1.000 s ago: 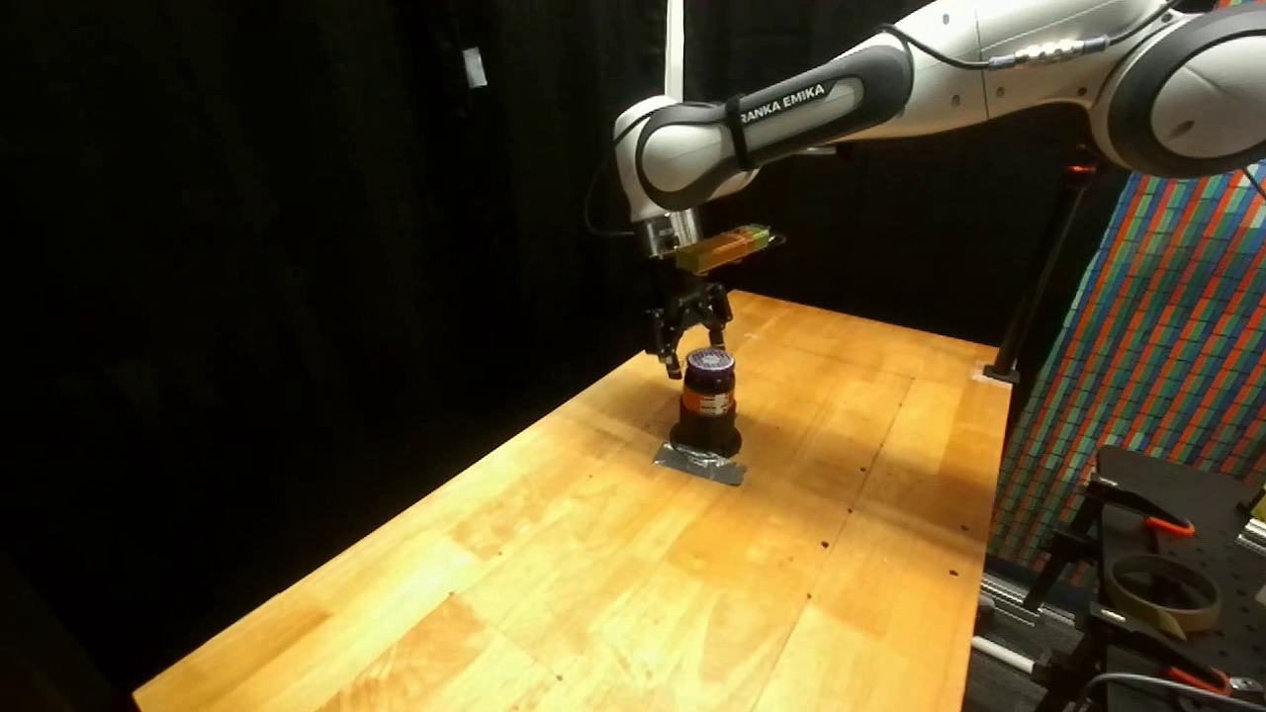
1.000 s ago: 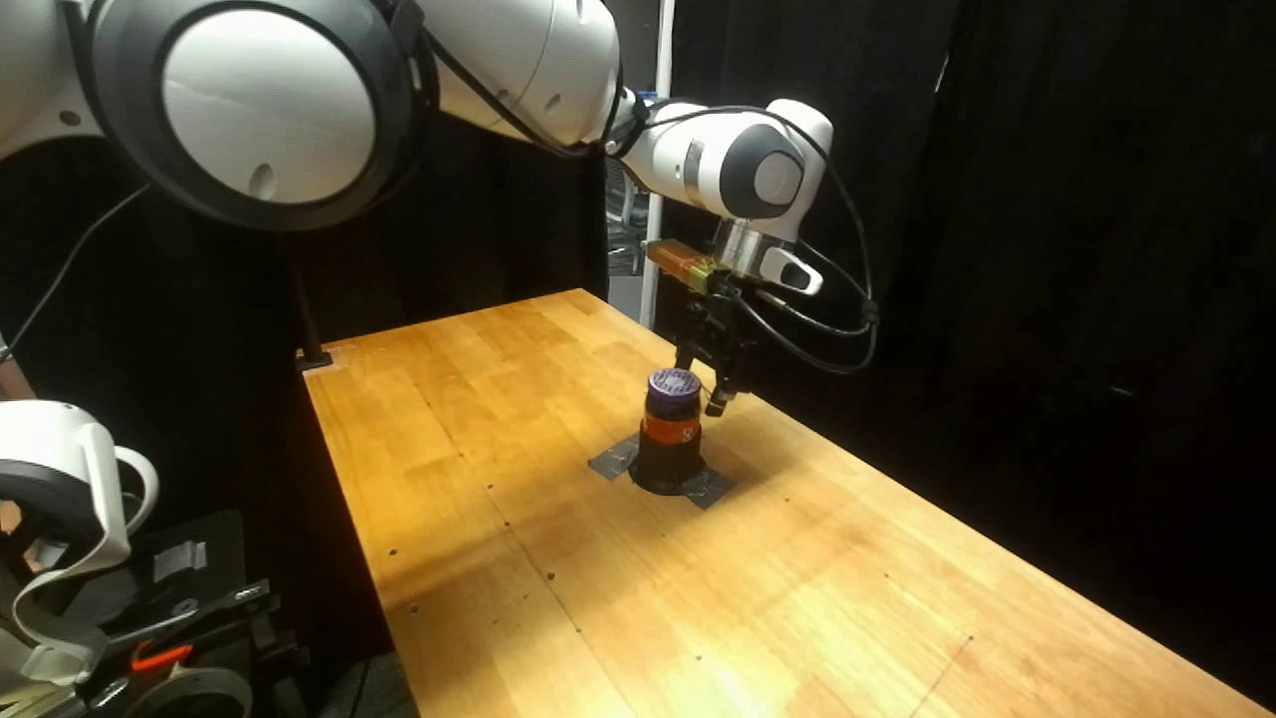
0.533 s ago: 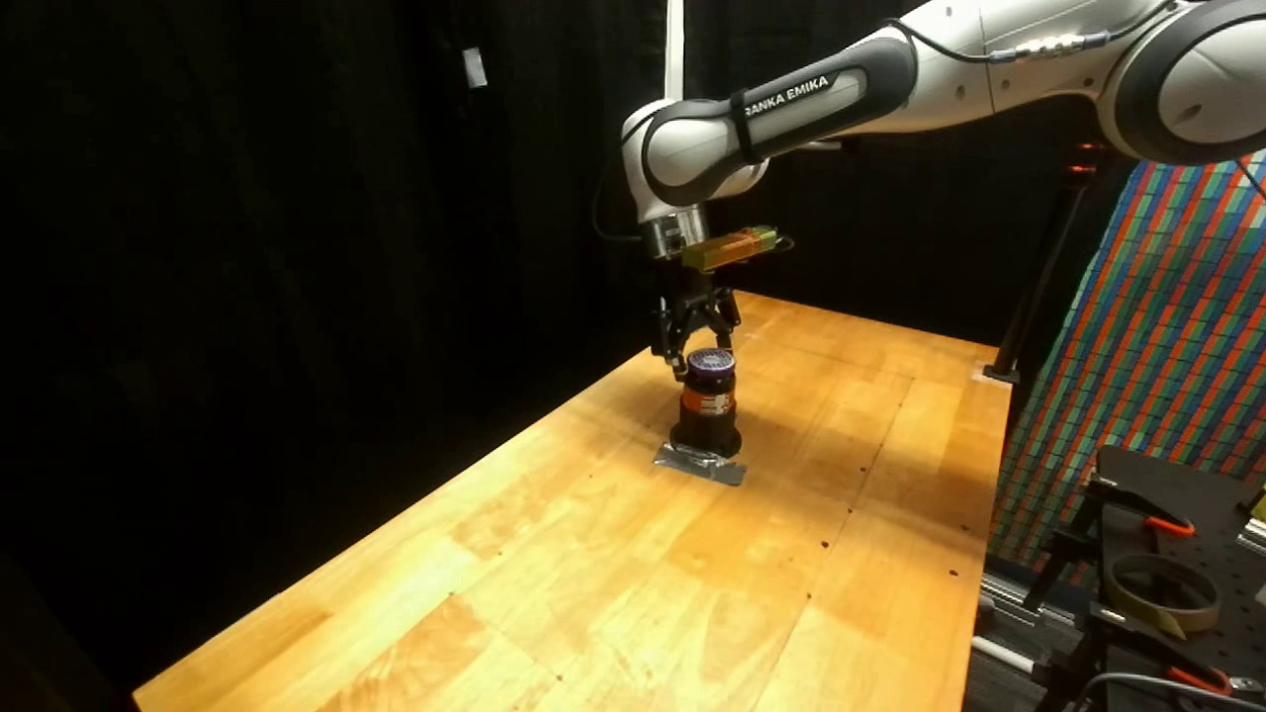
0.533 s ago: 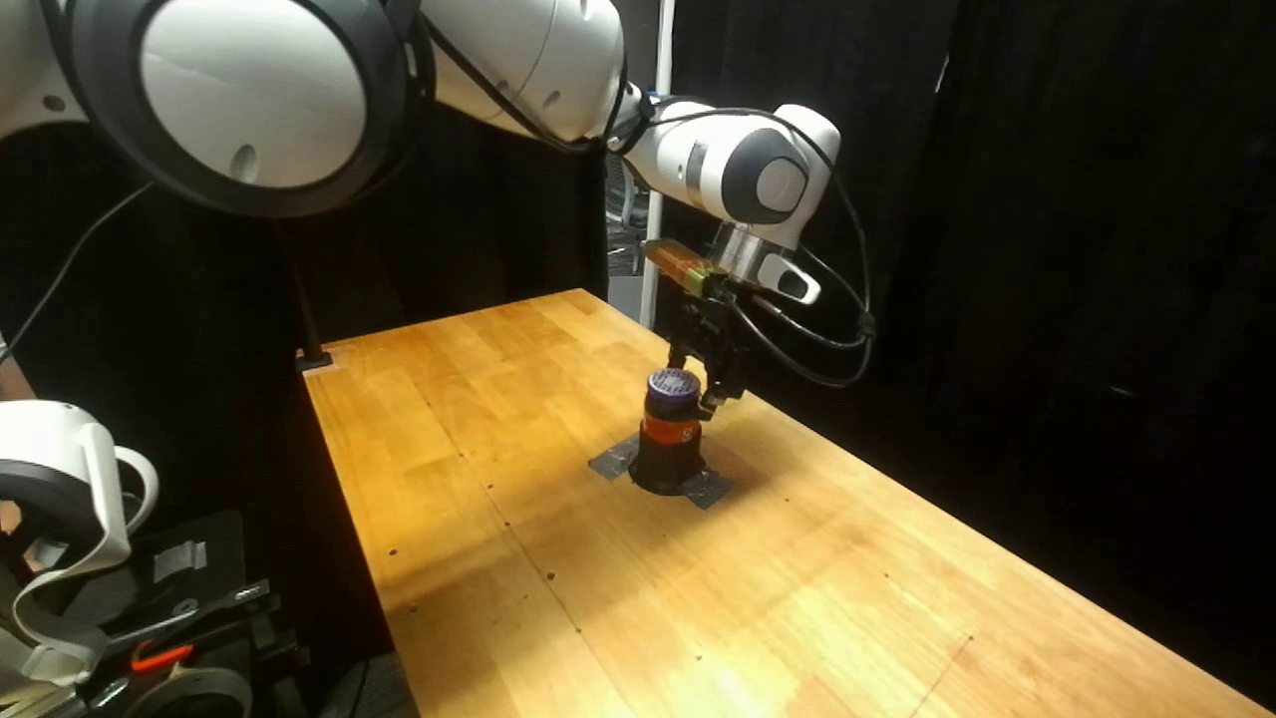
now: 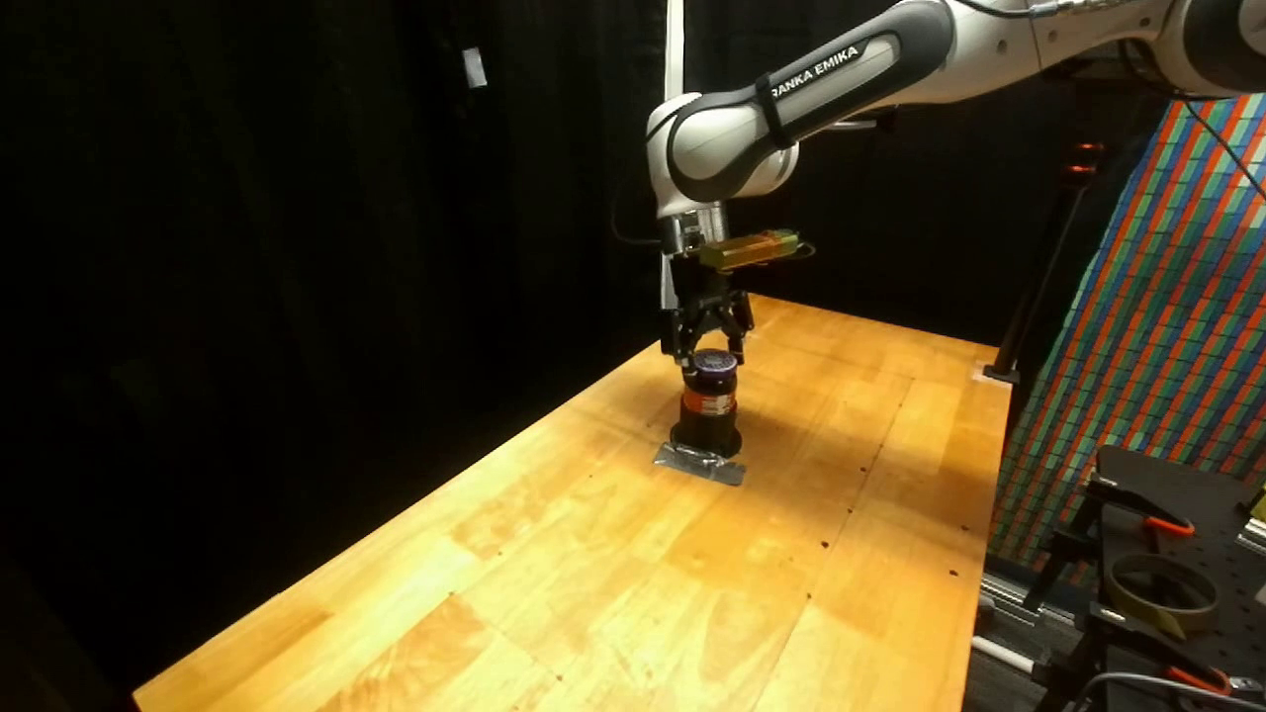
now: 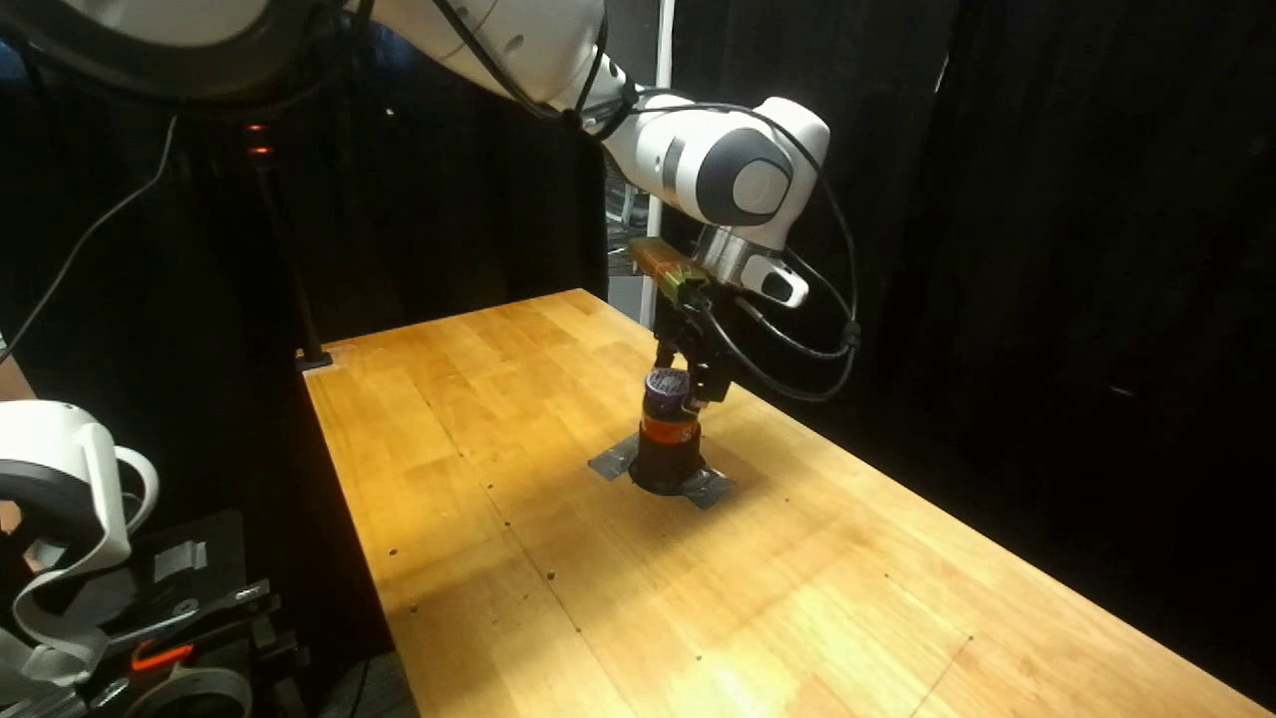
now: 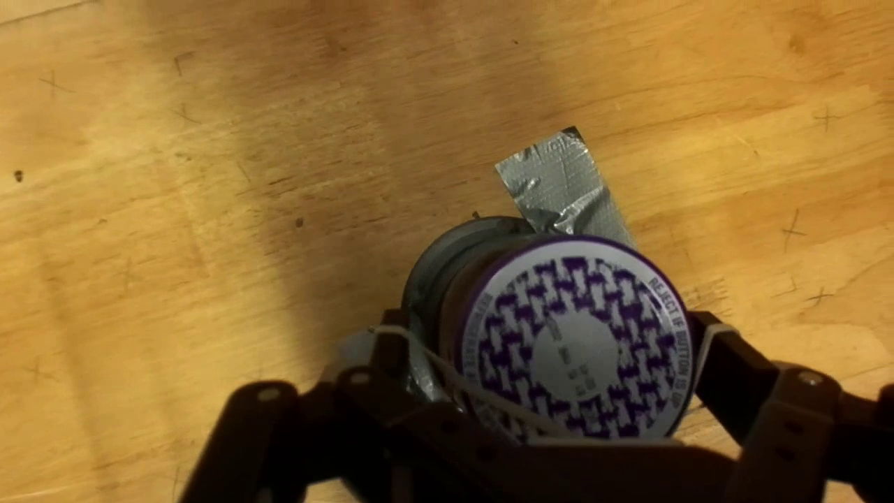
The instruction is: Put the rubber band on the cup
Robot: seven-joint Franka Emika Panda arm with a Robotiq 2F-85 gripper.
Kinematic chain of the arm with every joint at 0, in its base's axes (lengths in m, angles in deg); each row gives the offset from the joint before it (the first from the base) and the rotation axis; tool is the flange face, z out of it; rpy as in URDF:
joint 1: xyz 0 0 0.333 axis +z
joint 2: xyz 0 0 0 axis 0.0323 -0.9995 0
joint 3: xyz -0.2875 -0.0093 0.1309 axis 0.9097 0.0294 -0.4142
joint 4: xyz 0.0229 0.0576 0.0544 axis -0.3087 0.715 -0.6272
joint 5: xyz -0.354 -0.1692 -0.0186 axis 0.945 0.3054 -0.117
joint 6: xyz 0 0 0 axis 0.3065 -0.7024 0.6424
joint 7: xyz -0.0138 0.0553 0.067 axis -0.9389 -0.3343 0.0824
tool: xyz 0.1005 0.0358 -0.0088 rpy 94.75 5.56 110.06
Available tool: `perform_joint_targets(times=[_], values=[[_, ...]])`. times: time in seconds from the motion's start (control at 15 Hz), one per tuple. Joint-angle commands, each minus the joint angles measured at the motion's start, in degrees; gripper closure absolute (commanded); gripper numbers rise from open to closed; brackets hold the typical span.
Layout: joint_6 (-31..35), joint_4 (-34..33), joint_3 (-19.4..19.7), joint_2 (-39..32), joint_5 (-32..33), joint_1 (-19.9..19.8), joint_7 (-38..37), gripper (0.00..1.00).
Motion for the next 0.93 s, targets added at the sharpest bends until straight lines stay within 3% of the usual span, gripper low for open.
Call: perform_joint_targets(times=[0.0,0.33,0.87], values=[[6.56,13.56,0.05,7.98,-2.72,-0.11,0.54,0.00],[16.19,25.44,0.30,14.88,-4.33,-0.18,0.48,0.00],[28.07,37.17,-0.08,22.68,-7.18,-0.73,1.26,0.00]])
